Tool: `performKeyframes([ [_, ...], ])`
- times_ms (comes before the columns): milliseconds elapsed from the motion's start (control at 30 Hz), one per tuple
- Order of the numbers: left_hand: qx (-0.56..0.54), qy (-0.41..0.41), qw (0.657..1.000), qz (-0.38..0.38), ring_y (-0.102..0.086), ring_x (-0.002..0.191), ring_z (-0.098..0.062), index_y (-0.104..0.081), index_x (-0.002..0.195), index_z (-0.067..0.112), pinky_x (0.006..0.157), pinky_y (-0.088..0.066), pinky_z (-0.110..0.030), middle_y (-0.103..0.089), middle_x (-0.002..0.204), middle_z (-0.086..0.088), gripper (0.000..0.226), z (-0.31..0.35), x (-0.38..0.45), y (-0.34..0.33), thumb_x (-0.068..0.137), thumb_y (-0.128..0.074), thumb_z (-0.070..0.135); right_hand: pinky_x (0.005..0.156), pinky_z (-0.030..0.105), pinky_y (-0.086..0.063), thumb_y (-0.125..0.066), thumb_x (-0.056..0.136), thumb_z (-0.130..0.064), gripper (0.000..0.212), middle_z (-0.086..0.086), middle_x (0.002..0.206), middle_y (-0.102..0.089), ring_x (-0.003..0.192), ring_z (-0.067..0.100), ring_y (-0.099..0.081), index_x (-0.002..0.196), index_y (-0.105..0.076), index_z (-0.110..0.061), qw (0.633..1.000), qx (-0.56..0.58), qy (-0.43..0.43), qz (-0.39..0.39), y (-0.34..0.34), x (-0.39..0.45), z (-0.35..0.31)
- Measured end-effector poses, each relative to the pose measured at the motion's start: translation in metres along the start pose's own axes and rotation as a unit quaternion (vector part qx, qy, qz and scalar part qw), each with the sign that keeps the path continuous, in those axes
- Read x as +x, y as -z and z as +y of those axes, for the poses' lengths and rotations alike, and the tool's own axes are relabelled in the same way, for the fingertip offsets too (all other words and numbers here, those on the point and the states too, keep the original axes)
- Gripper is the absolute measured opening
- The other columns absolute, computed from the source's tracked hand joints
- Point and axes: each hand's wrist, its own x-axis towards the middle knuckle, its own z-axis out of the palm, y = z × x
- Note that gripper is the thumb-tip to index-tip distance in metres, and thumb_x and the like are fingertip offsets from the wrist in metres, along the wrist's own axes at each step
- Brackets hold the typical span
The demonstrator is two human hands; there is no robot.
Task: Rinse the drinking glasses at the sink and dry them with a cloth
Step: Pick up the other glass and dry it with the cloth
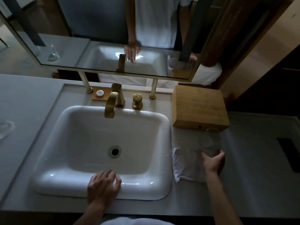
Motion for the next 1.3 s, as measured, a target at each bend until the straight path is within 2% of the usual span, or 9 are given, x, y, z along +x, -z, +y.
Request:
performKeyframes([
  [267, -0.012, 0.018, 1.0, -0.007, -0.064, 0.078, -0.022, -0.055, 0.062, 0.022, 0.075, -0.044, -0.036, -0.064, 0.072, 0.003, 0.025, 0.002, 0.0, 0.001, 0.08, -0.048, 0.038, 0.106, 0.035, -0.04, -0.086, 0.068, -0.007, 0.091, 0.011, 0.144, -0.047, 0.128, 0.023, -0.047, 0.145, -0.039, -0.016, 0.986, 0.163, -0.037, 0.002, -0.008, 0.019, -0.033],
  [467, -0.019, 0.029, 0.999, -0.009, -0.064, 0.078, -0.021, -0.055, 0.061, 0.021, 0.076, -0.044, -0.036, -0.065, 0.071, 0.003, 0.026, 0.003, 0.0, 0.004, 0.08, -0.048, 0.037, 0.106, 0.044, -0.045, -0.08, 0.071, 0.005, 0.078, 0.02, 0.138, -0.052, 0.127, 0.035, -0.051, 0.139, -0.043, -0.009, 0.983, 0.183, -0.029, 0.009, -0.013, 0.031, -0.037],
  [633, -0.023, 0.03, 0.999, -0.016, -0.064, 0.077, -0.021, -0.055, 0.06, 0.021, 0.075, -0.045, -0.035, -0.064, 0.069, 0.003, 0.029, 0.004, 0.0, 0.007, 0.081, -0.046, 0.039, 0.103, 0.051, -0.048, -0.082, 0.069, 0.005, 0.08, 0.013, 0.139, -0.052, 0.126, 0.029, -0.05, 0.137, -0.046, -0.017, 0.978, 0.204, -0.039, 0.001, -0.007, 0.034, -0.037],
  [733, -0.022, 0.029, 0.999, -0.014, -0.064, 0.078, -0.02, -0.055, 0.061, 0.022, 0.076, -0.045, -0.035, -0.065, 0.07, 0.003, 0.03, 0.003, 0.0, 0.007, 0.082, -0.046, 0.04, 0.103, 0.053, -0.048, -0.088, 0.063, -0.006, 0.084, 0.004, 0.14, -0.052, 0.129, 0.023, -0.049, 0.135, -0.048, -0.024, 0.98, 0.198, -0.006, -0.002, 0.005, 0.025, -0.04],
  [867, -0.029, 0.022, 0.999, -0.036, -0.064, 0.077, -0.019, -0.057, 0.062, 0.022, 0.075, -0.045, -0.035, -0.065, 0.071, 0.004, 0.032, 0.001, 0.0, 0.005, 0.084, -0.044, 0.042, 0.098, 0.055, -0.051, -0.089, 0.065, -0.006, 0.083, 0.002, 0.133, -0.054, 0.125, 0.022, -0.053, 0.136, -0.047, -0.022, 0.977, 0.202, 0.025, -0.056, 0.02, -0.002, -0.041],
  [967, -0.024, 0.008, 0.999, -0.046, -0.065, 0.072, -0.018, -0.058, 0.061, 0.024, 0.07, -0.044, -0.033, -0.065, 0.068, 0.005, 0.034, -0.001, 0.001, 0.006, 0.083, -0.043, 0.044, 0.083, 0.039, -0.06, -0.086, 0.068, -0.003, 0.082, 0.004, 0.13, -0.054, 0.12, 0.024, -0.055, 0.138, -0.047, -0.019, 0.969, 0.213, 0.038, -0.119, 0.025, -0.038, -0.048],
  [1067, -0.051, 0.035, 0.993, -0.101, -0.068, 0.072, -0.02, -0.061, 0.062, 0.022, 0.068, -0.042, -0.032, -0.068, 0.067, 0.002, 0.039, -0.003, 0.011, 0.014, 0.084, -0.04, 0.045, 0.063, 0.018, -0.057, -0.083, 0.067, 0.005, 0.077, 0.012, 0.123, -0.058, 0.108, 0.026, -0.06, 0.135, -0.051, -0.011, 0.962, 0.216, 0.053, -0.161, 0.024, -0.077, -0.059],
  [1200, -0.219, 0.097, 0.954, -0.18, -0.069, 0.089, -0.02, -0.059, 0.068, 0.03, 0.073, -0.041, -0.031, -0.074, 0.084, 0.002, 0.029, -0.018, 0.026, 0.017, 0.084, -0.045, 0.049, 0.045, 0.018, -0.052, -0.083, 0.065, 0.009, 0.07, 0.009, 0.109, -0.066, 0.072, 0.013, -0.065, 0.126, -0.057, -0.011, 0.94, 0.207, 0.03, -0.269, 0.009, -0.123, -0.066],
  [1300, -0.422, 0.147, 0.874, -0.192, -0.068, 0.083, -0.021, -0.069, 0.07, 0.038, 0.081, -0.053, -0.037, -0.071, 0.072, 0.008, 0.017, -0.023, 0.027, 0.032, 0.072, -0.056, 0.049, 0.054, 0.014, -0.052, -0.094, 0.043, -0.007, 0.086, 0.01, 0.105, -0.064, 0.082, 0.012, -0.062, 0.121, -0.057, -0.013, 0.921, 0.187, 0.03, -0.34, -0.006, -0.155, -0.079],
])
